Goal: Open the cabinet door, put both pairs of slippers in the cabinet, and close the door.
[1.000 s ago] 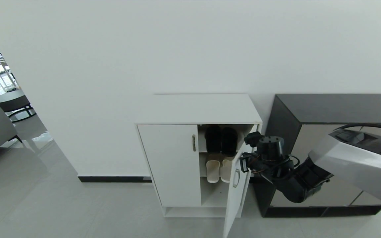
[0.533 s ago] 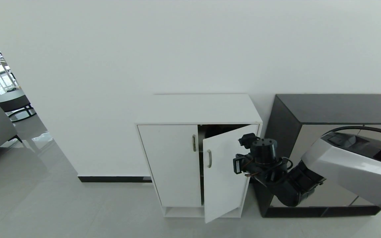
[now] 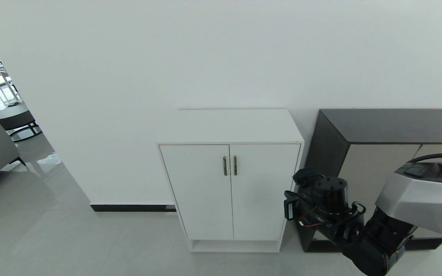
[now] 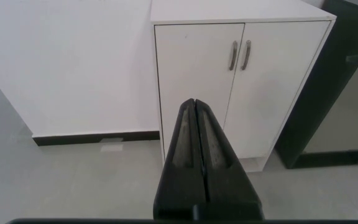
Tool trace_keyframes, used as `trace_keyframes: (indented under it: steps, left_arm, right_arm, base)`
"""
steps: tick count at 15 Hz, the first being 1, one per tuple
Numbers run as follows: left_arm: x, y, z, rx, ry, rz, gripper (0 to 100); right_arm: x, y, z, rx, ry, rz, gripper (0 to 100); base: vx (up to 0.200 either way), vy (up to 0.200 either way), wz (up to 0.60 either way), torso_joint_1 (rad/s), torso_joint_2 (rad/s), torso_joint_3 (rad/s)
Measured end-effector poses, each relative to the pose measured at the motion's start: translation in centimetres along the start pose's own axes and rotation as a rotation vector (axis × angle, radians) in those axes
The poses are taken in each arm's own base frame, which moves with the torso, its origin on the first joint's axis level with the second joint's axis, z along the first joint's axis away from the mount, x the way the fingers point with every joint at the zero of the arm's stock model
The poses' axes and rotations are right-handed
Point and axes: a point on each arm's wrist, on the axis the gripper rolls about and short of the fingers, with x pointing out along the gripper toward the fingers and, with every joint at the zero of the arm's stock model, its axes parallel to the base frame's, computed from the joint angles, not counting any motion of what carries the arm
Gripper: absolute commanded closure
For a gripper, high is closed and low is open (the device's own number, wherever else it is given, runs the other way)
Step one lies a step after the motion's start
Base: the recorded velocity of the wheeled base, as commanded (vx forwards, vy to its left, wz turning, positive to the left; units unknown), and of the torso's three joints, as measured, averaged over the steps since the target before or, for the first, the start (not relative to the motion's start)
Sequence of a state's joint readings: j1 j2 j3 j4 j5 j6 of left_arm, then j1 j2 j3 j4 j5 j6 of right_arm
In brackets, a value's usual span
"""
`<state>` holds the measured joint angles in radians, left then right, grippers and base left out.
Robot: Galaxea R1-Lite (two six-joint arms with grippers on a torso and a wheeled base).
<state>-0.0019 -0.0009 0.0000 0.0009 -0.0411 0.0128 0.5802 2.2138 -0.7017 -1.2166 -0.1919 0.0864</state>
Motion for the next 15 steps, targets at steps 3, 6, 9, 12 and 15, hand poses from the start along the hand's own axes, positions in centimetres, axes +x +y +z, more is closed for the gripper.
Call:
trace_keyframes:
  steps: [3,6,9,12,15]
  left_arm:
    - [0.0,0.0,0.0,0.000,0.000,0.000,100]
    - [0.0,0.0,0.0,0.000,0.000,0.001,100]
    - [0.0,0.0,0.0,0.000,0.001,0.002,100]
    - [0.0,0.0,0.0,0.000,0.000,0.002,100]
    - [0.0,0.0,0.0,-0.001,0.001,0.002,100]
  right_arm:
    - [-1.1,1.2,0.2,-0.011,-0.001,0.038,100]
    - [-1.7,1.6,0.3,-0.015,-0.002,0.052,100]
    - [-2.1,1.8,0.4,-0.015,-0.013,0.060,100]
    - [-2.4,2.0,0.3,-0.017,-0.015,0.069,100]
    - [-3.2,1.7,0.1,-0.024,0.009,0.062,100]
  base:
    - [0.000,0.000,0.00,0.000,0.00,0.000]
    - [0.200,0.000,0.00,-0.001,0.00,0.004]
    - [0.200,0.000,0.00,0.007,0.00,0.006]
    - [0.067,0.000,0.00,0.002,0.00,0.001]
    - [0.000,0.000,0.00,0.000,0.00,0.000]
